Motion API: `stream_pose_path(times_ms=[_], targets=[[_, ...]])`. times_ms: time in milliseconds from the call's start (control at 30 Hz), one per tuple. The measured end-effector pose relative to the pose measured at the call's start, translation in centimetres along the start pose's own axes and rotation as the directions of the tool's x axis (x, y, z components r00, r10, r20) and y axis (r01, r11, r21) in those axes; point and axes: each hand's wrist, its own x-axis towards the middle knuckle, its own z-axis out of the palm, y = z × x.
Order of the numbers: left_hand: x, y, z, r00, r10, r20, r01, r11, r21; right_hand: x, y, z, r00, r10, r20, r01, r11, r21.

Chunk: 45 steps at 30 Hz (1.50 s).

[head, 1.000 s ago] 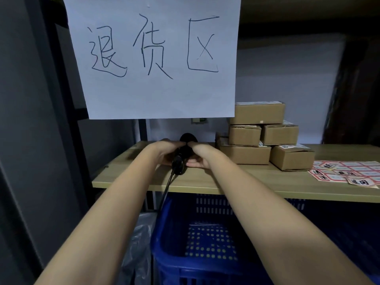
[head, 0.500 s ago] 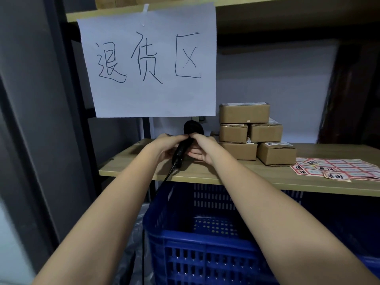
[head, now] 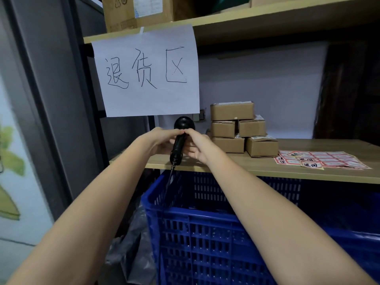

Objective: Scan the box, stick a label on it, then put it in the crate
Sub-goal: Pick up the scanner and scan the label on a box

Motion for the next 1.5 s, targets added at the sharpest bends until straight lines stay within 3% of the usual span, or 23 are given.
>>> stream_pose_path(times_ms=[467,600,733,933,1067,1133,1233,1333,1367,1467,1500], targets=[[-2.2,1.2,7.4,0.966,0.072,0.25,-0.022,0.98,-0.198,-4.5,-1.9,-8.5,0.996,-0.088,0.02,0.089,0.991,-0.096],[-2.5,2.1,9.3,0.945,0.125,0.303,-0.049,0.968,-0.248,-5.2,-2.6,-10.3,0.994,-0.105,-0.034,0.09,0.946,-0.312],[-2.6,3.0,10.7,0.929,0.225,0.295,-0.144,0.951,-0.273,-5.9,-2.9,-11.2,0.989,-0.065,0.129,0.097,0.962,-0.255],[-0.9,5.0,10.9,0.885,0.383,0.263,-0.384,0.922,-0.053,-7.1,-3.5,-10.6,0.969,-0.246,0.024,0.242,0.924,-0.297],[0.7,5.5,10.8,0.865,0.453,0.214,-0.456,0.889,-0.04,-7.1,-4.5,-10.5,0.949,-0.299,-0.098,0.272,0.936,-0.223],[1.5,5.5,11.0,0.82,0.548,0.165,-0.557,0.831,0.004,-6.7,-4.9,-10.4,0.932,-0.335,-0.141,0.301,0.928,-0.22],[3.4,4.8,11.0,0.729,0.684,0.035,-0.665,0.694,0.277,-6.2,-5.7,-10.5,0.901,-0.387,-0.196,0.335,0.908,-0.25],[4.9,4.2,10.5,0.682,0.725,-0.098,-0.616,0.642,0.457,-5.8,-6.3,-10.4,0.878,-0.428,-0.214,0.368,0.89,-0.271],[5.4,4.1,10.5,0.697,0.709,-0.107,-0.604,0.662,0.444,-5.6,-6.4,-10.4,0.871,-0.44,-0.216,0.376,0.883,-0.282],[6.3,5.0,9.8,0.866,0.501,-0.002,-0.475,0.822,0.313,-5.5,-6.5,-10.0,0.877,-0.433,-0.209,0.366,0.883,-0.294],[7.5,5.1,9.7,0.884,0.467,-0.006,-0.454,0.863,0.219,-5.4,-6.5,-10.0,0.878,-0.43,-0.208,0.361,0.882,-0.301]])
